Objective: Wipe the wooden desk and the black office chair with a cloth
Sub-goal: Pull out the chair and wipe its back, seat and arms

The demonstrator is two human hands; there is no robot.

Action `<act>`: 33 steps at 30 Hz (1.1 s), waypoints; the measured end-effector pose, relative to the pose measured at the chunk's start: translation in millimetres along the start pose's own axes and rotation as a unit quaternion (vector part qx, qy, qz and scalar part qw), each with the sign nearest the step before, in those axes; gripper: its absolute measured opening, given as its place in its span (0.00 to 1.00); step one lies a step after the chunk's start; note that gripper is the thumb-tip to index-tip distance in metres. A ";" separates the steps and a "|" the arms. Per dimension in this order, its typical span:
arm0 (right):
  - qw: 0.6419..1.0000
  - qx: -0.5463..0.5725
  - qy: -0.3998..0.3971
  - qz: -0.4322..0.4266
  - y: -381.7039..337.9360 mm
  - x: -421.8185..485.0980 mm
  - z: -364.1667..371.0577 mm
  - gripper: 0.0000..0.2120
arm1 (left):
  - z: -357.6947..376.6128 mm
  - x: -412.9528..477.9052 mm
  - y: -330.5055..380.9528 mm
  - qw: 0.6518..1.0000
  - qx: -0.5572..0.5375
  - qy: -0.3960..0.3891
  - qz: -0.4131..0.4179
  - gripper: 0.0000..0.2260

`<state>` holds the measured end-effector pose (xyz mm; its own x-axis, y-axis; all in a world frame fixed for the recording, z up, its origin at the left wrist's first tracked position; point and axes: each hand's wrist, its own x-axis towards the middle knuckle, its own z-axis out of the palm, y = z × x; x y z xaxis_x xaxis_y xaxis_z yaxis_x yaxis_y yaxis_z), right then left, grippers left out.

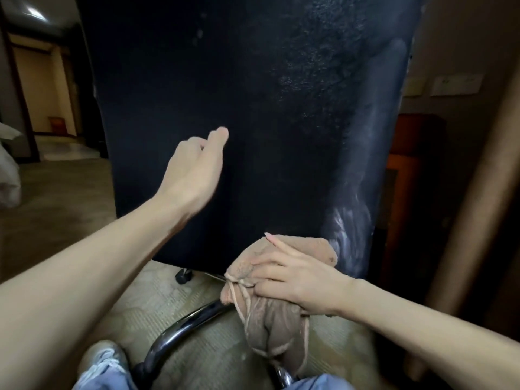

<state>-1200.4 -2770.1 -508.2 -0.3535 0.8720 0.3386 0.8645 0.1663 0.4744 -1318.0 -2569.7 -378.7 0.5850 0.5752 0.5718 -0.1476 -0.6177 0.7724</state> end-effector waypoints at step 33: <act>0.991 0.114 0.060 0.030 -17.1 -26.1 41.4 0.10 | 10.9 -14.3 -31.5 0.994 -0.030 0.000 -0.103 0.17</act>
<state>-1191.1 -2776.5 -558.8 -0.3265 0.8250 0.4613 0.9388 0.2263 0.2596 -1313.0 -2564.3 -414.2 0.6071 0.6863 0.4006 -0.0730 -0.4539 0.8881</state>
